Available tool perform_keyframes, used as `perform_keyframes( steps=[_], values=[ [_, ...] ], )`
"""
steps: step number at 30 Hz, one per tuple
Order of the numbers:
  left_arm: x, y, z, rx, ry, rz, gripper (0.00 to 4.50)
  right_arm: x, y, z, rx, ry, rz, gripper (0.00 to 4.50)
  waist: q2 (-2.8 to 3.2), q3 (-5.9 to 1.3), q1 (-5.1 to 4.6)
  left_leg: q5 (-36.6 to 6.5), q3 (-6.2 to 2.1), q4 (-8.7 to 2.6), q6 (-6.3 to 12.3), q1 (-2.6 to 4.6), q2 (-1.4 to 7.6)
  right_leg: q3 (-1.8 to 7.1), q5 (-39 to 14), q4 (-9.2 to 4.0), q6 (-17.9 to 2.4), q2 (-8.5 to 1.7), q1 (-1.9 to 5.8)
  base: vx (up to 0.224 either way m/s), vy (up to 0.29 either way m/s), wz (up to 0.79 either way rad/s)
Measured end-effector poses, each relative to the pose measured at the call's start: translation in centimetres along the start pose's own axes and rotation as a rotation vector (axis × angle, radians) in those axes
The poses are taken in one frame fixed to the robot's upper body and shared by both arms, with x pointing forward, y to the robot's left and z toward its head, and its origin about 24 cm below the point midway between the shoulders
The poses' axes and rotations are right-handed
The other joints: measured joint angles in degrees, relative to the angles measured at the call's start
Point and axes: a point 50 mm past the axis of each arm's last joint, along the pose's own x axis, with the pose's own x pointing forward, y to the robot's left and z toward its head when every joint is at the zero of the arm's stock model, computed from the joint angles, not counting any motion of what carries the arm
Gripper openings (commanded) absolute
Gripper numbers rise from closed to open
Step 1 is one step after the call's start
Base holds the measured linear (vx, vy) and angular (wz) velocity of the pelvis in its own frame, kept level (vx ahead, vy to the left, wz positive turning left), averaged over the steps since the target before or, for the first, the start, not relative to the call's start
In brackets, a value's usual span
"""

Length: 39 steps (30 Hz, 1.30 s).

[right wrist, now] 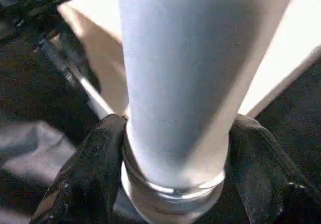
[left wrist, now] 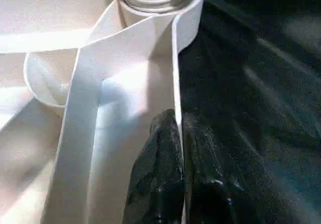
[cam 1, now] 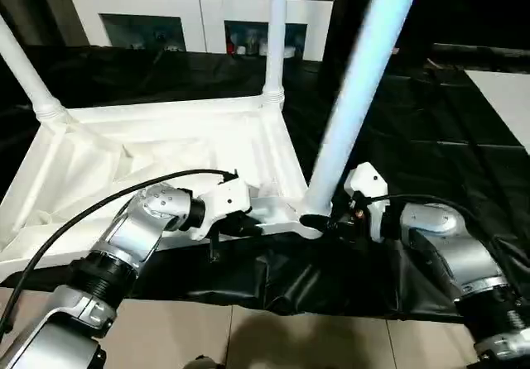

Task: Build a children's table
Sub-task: Rotate leg to tighten

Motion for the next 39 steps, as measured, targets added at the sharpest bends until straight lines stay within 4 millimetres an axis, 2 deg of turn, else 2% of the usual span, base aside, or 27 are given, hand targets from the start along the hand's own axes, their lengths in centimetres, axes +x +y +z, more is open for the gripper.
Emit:
perform_keyframes(
  steps=[5,8,9,12,15,16,18,21,23,25,27,30,32,34,37,39],
  values=[
    [1.7,0.6,0.4,-0.128,-0.032,0.112,0.00,1.9,-0.7,-0.2,0.092,-0.029,-0.247,2.69,-0.05,-0.03,-1.20,0.1,0.00,-0.01,-0.16,0.31,-0.03,0.06,0.1,-0.02,-0.1,0.00,0.11,0.000,0.000,0.00],
    [3.9,1.1,1.5,-0.202,-0.030,0.215,0.00,3.9,-1.4,0.2,0.173,-0.028,-0.460,2.69,0.01,-0.05,-1.75,0.1,0.00,-0.04,-0.18,0.54,-0.11,0.15,0.0,0.03,0.0,0.00,0.25,0.000,0.000,0.00],
    [4.8,1.3,2.2,-0.220,-0.025,0.262,0.00,4.8,-1.7,0.6,0.203,-0.017,-0.563,2.69,0.02,-0.04,-1.90,0.1,-0.03,-0.07,-0.18,0.53,-0.13,0.13,0.0,-0.01,0.1,0.00,0.22,0.000,0.000,0.00],
    [6.3,1.3,3.0,-0.232,-0.017,0.322,0.00,5.8,-2.1,0.8,0.246,-0.001,-0.693,2.68,0.07,-0.08,-1.92,0.1,-0.07,-0.09,-0.18,0.57,-0.16,0.11,0.0,-0.08,0.1,0.00,0.34,0.000,0.000,0.00],
    [6.7,1.5,3.3,-0.219,-0.006,0.354,0.00,6.5,-2.2,1.0,0.262,-0.005,-0.737,2.68,0.08,-0.08,-2.03,0.1,-0.10,-0.10,-0.17,0.49,-0.16,0.07,0.0,-0.13,0.1,0.00,0.31,0.000,0.000,0.00],
    [6.7,1.5,3.3,-0.216,-0.005,0.357,0.00,6.6,-2.2,1.0,0.270,-0.011,-0.744,3.03,0.08,-0.08,-2.06,0.1,-0.10,-0.09,-0.17,0.49,-0.16,0.07,0.0,-0.14,0.1,0.00,0.31,0.000,0.000,0.00],
    [6.7,1.6,3.3,-0.201,-0.003,0.361,0.00,6.7,-2.3,1.1,0.289,-0.037,-0.750,3.40,0.07,-0.08,-2.08,0.1,-0.11,-0.10,-0.17,0.44,-0.16,0.06,0.0,-0.17,0.1,0.00,0.29,0.000,0.000,0.00],
    [6.4,1.9,3.2,-0.186,0.006,0.374,0.00,7.1,-1.9,1.3,0.304,-0.071,-0.739,3.47,0.08,-0.07,-2.13,0.1,-0.11,-0.11,-0.17,0.40,-0.16,0.06,0.0,-0.17,0.1,0.00,0.23,0.000,0.000,0.00],
    [6.3,2.0,3.1,-0.179,0.007,0.380,0.00,7.1,-1.9,1.4,0.301,-0.076,-0.729,3.81,0.09,-0.07,-2.14,0.1,-0.11,-0.12,-0.17,0.36,-0.16,0.06,0.0,-0.16,0.1,0.00,0.19,0.000,0.000,0.00],
    [6.1,2.1,3.1,-0.173,0.011,0.386,0.00,7.0,-2.0,1.4,0.293,-0.078,-0.716,3.86,0.10,-0.06,-2.07,0.1,-0.11,-0.15,-0.17,0.36,-0.15,0.06,0.1,-0.16,0.0,0.00,0.18,0.000,0.000,0.00],
    [6.1,2.1,3.2,-0.155,0.011,0.371,0.00,6.2,-2.2,1.3,0.265,-0.085,-0.703,4.01,0.10,-0.06,-1.99,0.1,-0.11,-0.20,-0.17,0.34,-0.16,0.06,0.1,-0.15,0.1,0.00,0.18,0.000,0.000,0.00],
    [5.1,2.1,2.8,-0.124,0.006,0.319,0.00,3.6,-2.4,0.9,0.154,-0.083,-0.579,4.01,0.12,-0.05,-1.41,0.1,-0.11,-0.24,-0.16,0.19,-0.12,0.04,0.2,-0.15,-0.1,0.01,0.10,0.000,0.000,0.00],
    [4.0,2.2,2.2,-0.095,0.003,0.285,0.00,1.7,-2.6,0.9,0.086,-0.070,-0.488,4.01,0.13,-0.05,-1.38,0.1,-0.11,-0.22,-0.14,-0.03,-0.03,0.02,0.2,-0.16,0.0,0.09,-0.03,0.029,-0.001,-0.01],
    [2.9,2.0,1.6,-0.074,0.002,0.222,0.00,-0.2,-2.0,0.9,-0.017,-0.038,-0.334,4.01,0.20,-0.08,-1.16,0.2,-0.11,-0.18,0.00,-0.11,0.08,-0.07,0.0,-0.19,0.1,0.12,-0.07,0.000,0.000,0.00],
    [1.9,1.7,1.1,-0.043,0.000,0.147,0.00,-1.1,-1.2,0.6,-0.086,0.000,-0.199,4.01,0.23,-0.07,-0.93,0.2,-0.09,-0.21,-0.03,-0.13,0.12,-0.13,0.0,-0.25,0.1,0.14,-0.08,0.000,0.000,0.00],
    [0.9,0.7,0.6,-0.011,0.001,0.040,0.00,-2.2,-0.4,0.4,-0.127,0.021,-0.087,4.01,0.25,-0.05,-0.61,0.1,-0.08,-0.23,-0.05,-0.15,0.14,-0.14,0.0,-0.33,0.1,0.14,-0.07,0.000,0.000,0.00]
  ],
)
